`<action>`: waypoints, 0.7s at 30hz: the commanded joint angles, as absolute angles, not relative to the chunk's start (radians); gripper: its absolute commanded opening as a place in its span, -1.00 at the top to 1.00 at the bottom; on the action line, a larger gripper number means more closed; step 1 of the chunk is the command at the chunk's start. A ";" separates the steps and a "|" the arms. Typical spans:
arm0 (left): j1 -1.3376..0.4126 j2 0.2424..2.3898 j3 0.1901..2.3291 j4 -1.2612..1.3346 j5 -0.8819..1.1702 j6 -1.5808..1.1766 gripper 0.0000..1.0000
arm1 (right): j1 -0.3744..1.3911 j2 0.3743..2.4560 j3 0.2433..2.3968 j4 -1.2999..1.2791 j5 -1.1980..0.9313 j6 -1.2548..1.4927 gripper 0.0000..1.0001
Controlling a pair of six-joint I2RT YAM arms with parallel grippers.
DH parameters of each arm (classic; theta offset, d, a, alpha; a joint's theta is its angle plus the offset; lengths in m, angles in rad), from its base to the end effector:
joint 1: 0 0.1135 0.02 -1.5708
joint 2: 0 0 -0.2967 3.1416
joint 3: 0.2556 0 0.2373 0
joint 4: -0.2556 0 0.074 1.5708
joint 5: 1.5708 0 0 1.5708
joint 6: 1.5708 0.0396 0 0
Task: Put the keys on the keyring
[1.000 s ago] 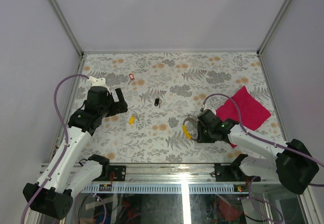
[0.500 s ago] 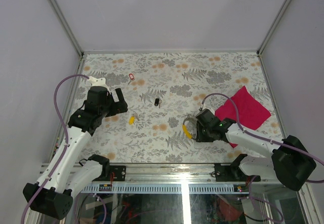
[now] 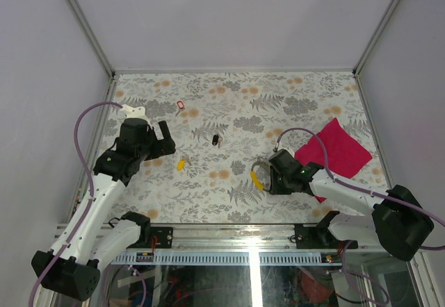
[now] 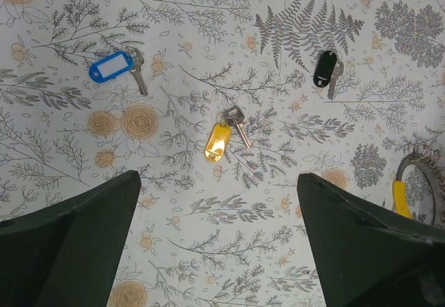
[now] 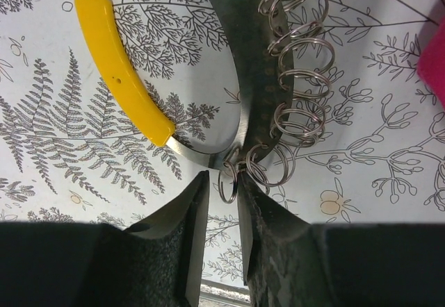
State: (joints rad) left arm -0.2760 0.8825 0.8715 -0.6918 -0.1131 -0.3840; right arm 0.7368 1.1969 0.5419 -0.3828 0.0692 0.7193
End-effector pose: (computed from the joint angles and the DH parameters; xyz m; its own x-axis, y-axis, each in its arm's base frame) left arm 0.1439 -0.0361 0.3269 -0.6470 -0.2036 -0.7348 -0.0587 0.9741 -0.2182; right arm 0.1410 0.1242 0.1997 -0.9044 0.0670 -0.4215 -0.0644 0.9549 0.2900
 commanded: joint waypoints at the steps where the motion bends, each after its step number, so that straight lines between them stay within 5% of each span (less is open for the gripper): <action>1: -0.284 0.884 0.864 -0.645 -0.106 -0.368 -1.00 | 0.736 1.202 0.541 -0.362 0.105 0.729 0.44; 9: -0.284 0.884 0.866 -0.639 -0.106 -0.368 -1.00 | 0.736 1.161 0.544 -0.370 0.117 0.718 1.00; 21: -0.284 0.906 0.877 -0.496 0.011 -0.399 -1.00 | 0.736 0.982 0.666 -0.472 0.037 0.637 1.00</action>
State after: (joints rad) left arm -0.2764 0.8837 0.8715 -0.6300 -0.0715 -0.3870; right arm 0.7368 1.0443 0.5785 -0.4381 0.0746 0.6621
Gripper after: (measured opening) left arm 0.997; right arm 0.017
